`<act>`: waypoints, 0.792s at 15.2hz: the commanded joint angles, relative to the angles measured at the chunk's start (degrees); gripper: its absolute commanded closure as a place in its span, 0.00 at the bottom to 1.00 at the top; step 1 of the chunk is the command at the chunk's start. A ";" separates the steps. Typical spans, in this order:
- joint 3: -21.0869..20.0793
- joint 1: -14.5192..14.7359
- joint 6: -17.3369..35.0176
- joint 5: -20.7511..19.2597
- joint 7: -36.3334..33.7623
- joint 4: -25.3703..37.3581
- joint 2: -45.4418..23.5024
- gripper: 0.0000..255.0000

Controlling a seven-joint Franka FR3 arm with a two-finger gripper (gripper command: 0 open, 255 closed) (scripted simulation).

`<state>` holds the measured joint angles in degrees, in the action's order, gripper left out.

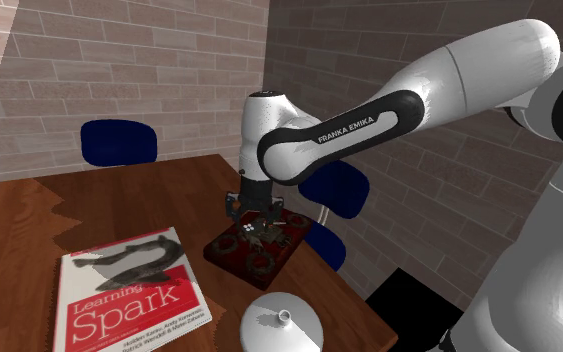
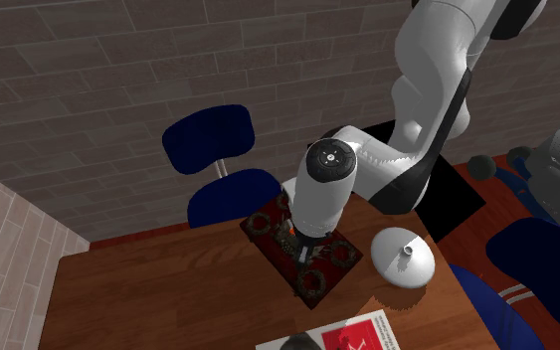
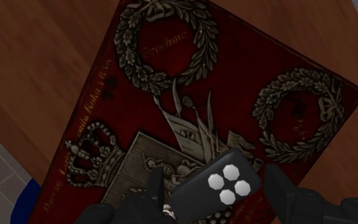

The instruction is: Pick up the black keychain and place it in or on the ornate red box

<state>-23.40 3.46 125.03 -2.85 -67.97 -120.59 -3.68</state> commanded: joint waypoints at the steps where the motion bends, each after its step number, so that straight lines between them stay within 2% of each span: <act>1: 0.00 0.00 0.00 0.00 0.00 0.00 0.00 0.00; 6: 0.00 0.00 0.00 0.00 0.00 0.00 0.00 0.00; 10: -0.02 -0.18 -6.91 1.64 1.16 4.02 3.19 0.00; 12: -0.01 -0.17 -6.91 1.64 1.16 4.02 3.19 0.00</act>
<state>-23.45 3.33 118.61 -1.28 -66.93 -116.91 -0.59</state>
